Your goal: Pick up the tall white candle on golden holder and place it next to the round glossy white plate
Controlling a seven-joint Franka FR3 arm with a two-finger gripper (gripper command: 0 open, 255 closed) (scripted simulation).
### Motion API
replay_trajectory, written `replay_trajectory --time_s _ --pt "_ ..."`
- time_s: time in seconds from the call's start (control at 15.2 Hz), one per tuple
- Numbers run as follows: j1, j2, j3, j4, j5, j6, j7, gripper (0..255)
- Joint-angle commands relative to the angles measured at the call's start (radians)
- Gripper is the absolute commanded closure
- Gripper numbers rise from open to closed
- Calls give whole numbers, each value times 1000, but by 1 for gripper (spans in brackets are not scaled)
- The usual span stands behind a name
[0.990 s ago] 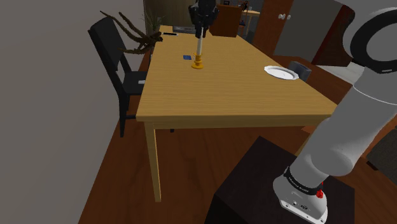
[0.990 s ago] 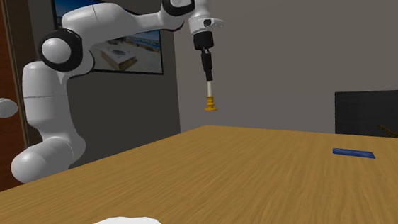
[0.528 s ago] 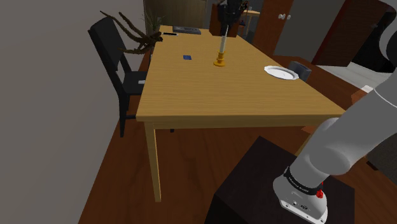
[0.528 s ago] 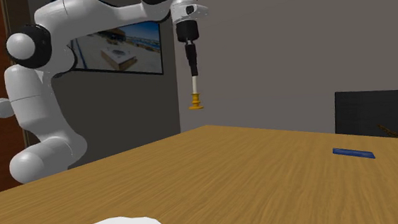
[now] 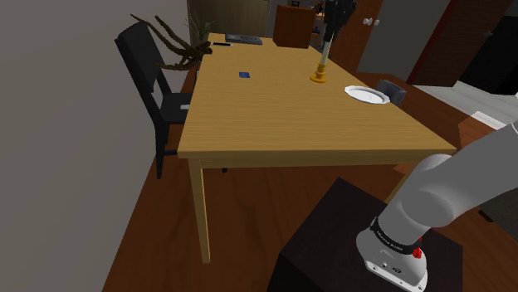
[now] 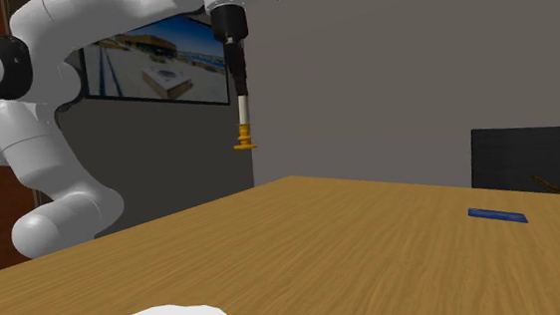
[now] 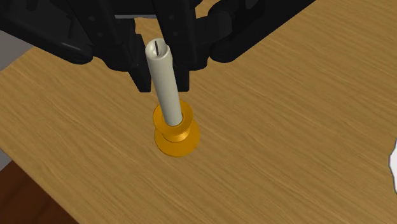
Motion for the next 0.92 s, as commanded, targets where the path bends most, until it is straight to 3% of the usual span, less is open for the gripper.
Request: replay_trajectory --time_s 0.0,0.86 --pt "-12 -37 -31 -16 -9 -22 -44 255" --pt "-70 -167 -239 22 -105 -177 -327 255"
